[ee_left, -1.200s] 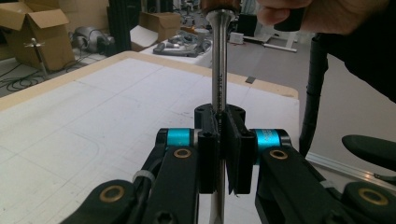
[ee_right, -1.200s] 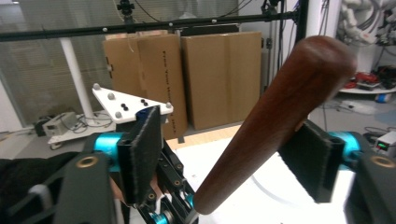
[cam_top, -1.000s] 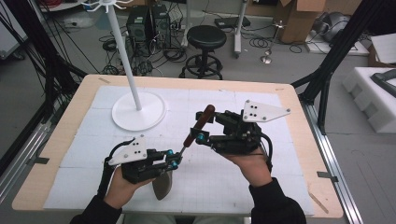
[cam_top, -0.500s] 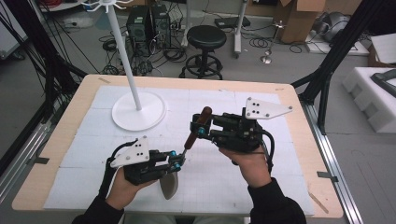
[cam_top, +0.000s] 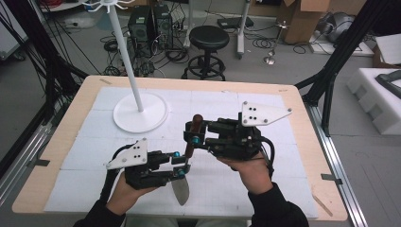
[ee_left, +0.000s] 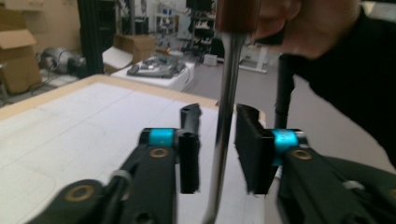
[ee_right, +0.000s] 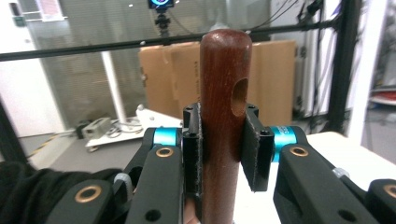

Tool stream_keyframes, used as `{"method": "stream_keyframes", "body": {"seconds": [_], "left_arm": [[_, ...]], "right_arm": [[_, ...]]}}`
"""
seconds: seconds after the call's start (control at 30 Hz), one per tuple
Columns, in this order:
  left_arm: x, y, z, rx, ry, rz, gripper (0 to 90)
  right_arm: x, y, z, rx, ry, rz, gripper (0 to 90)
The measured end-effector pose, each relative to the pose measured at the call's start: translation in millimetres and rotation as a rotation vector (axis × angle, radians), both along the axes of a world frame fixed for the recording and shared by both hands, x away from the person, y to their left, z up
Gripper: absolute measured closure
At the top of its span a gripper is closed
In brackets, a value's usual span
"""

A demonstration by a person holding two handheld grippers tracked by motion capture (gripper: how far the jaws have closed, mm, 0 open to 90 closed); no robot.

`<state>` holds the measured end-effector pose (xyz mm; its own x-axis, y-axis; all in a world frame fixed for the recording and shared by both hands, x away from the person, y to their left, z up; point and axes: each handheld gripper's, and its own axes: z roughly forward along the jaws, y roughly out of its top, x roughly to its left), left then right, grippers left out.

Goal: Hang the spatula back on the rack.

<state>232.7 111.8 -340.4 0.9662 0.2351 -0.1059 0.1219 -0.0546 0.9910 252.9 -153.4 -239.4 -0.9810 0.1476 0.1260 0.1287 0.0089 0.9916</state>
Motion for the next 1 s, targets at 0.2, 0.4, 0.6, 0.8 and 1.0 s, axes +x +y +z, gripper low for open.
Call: {"method": "stream_keyframes", "body": {"seconds": [0.2, 0.4, 0.6, 0.8, 1.0], "left_arm": [[-2.9, 1.7, 8.3, -0.036, -0.003, -0.068, 60.6], [-6.0, -0.7, 16.9, -0.050, -0.011, -0.132, 60.5], [-4.7, -0.3, 19.0, -0.078, 0.003, -0.166, 61.8], [-3.4, 0.0, 19.6, -0.087, -0.010, -0.178, 72.7], [-2.4, 0.9, 20.6, -0.040, 0.010, -0.073, 73.4]], "right_arm": [[1.9, 4.0, -4.6, -0.004, -0.004, 0.110, 73.1], [11.1, 6.2, -11.3, 0.036, 0.008, 0.257, 73.1], [13.9, 10.7, -19.7, 0.040, 0.002, 0.342, 73.1], [15.0, 13.5, -21.9, 0.037, 0.006, 0.357, 73.0], [11.2, 12.9, -21.6, 0.052, 0.031, 0.202, 44.9]]}}
